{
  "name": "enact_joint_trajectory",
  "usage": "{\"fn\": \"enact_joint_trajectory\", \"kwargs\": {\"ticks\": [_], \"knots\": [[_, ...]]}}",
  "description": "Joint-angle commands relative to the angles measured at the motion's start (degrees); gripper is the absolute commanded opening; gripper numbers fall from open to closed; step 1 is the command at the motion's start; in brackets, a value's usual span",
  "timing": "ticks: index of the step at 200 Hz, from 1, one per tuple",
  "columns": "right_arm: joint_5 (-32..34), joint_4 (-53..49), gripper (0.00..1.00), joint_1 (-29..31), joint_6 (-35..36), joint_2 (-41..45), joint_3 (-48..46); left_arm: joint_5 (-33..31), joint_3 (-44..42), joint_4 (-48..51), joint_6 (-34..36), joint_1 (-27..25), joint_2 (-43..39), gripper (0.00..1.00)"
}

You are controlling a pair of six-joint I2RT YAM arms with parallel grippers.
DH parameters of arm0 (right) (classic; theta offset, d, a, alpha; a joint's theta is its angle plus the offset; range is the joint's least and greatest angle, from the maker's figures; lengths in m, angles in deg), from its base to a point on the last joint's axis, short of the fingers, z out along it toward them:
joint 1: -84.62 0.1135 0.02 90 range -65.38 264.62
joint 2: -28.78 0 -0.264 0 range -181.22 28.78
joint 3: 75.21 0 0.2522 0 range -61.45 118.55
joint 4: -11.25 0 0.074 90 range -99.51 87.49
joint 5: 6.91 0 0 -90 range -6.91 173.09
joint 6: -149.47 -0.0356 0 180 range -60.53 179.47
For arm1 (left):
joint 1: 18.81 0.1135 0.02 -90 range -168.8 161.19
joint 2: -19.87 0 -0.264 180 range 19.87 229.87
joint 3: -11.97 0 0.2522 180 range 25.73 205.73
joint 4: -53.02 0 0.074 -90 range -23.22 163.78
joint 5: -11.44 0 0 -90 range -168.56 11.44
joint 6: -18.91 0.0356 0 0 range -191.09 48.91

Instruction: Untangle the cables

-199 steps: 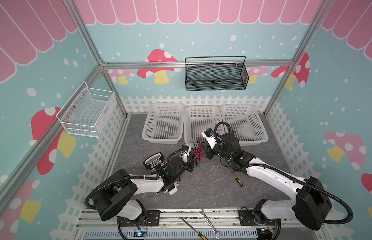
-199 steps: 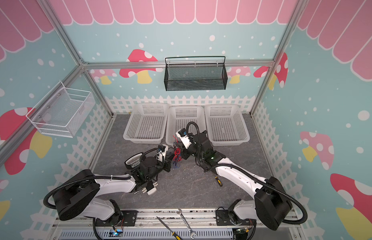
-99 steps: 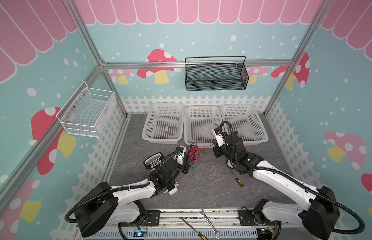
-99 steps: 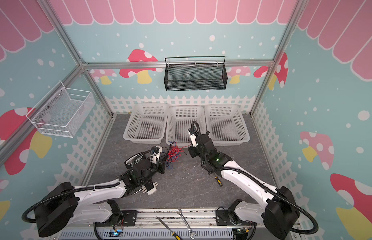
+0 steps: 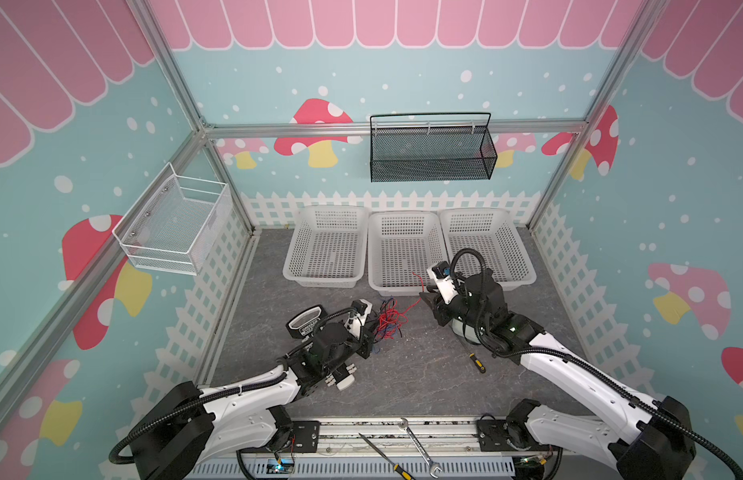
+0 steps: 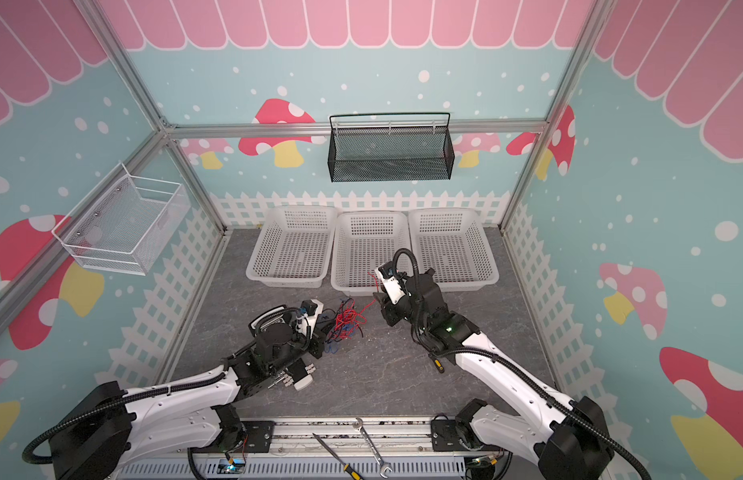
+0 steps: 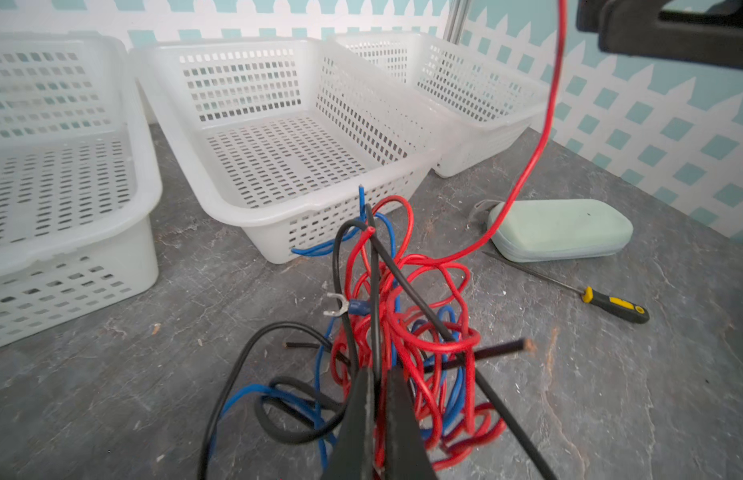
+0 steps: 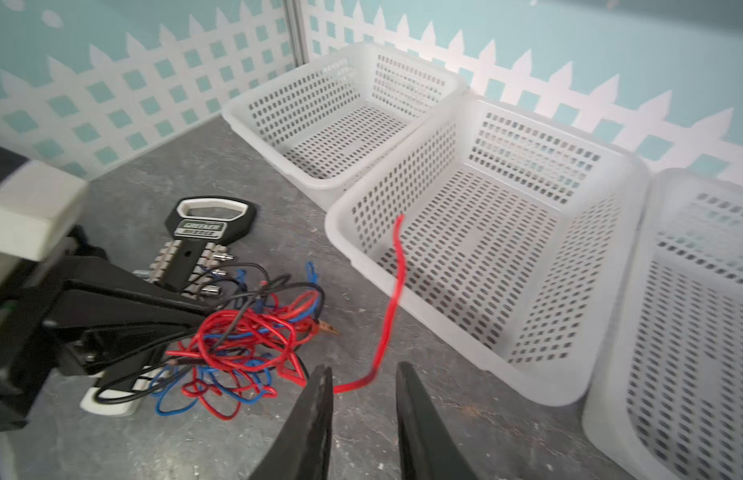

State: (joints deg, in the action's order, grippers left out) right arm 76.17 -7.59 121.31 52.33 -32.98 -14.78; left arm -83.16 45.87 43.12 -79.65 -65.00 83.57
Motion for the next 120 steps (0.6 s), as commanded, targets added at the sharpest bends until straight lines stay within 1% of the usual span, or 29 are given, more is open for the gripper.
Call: {"fn": "enact_joint_trajectory", "kwargs": {"ticks": [1, 15, 31, 42, 68, 86, 106, 120], "knots": [[-9.06, 3.31, 0.41, -0.21, 2.14, 0.51, -1.42, 4.15, 3.03, 0.09, -1.11, 0.32, 1.79, 0.00], [-9.47, 3.71, 0.51, -0.21, 2.34, 1.65, -3.03, 3.41, 2.90, -2.16, -2.18, 0.33, 3.01, 0.00], [-9.18, 3.87, 0.65, -0.21, 2.35, 3.26, -5.06, 3.06, 2.80, -3.86, -3.18, 0.49, 3.99, 0.00], [-9.17, 4.04, 0.68, -0.21, 1.98, 4.32, -6.37, 2.69, 2.95, -4.53, -4.12, 0.74, 4.47, 0.00], [-11.33, 3.59, 0.67, -0.20, 1.20, 5.50, -9.43, 4.55, 5.06, -3.41, -7.63, 2.10, 5.12, 0.00], [-8.14, 5.11, 0.62, -0.21, -2.29, 5.61, -12.49, 7.21, 6.93, -2.33, -9.32, 2.51, 5.25, 0.00], [-5.79, 10.16, 0.57, -0.21, -6.13, 6.55, -16.72, 9.78, 8.28, -1.00, -10.38, 2.51, 4.78, 0.00], [-4.43, 12.81, 0.54, -0.14, -7.57, 6.50, -18.56, 11.44, 9.00, 0.01, -10.56, 2.51, 4.12, 0.00]]}}
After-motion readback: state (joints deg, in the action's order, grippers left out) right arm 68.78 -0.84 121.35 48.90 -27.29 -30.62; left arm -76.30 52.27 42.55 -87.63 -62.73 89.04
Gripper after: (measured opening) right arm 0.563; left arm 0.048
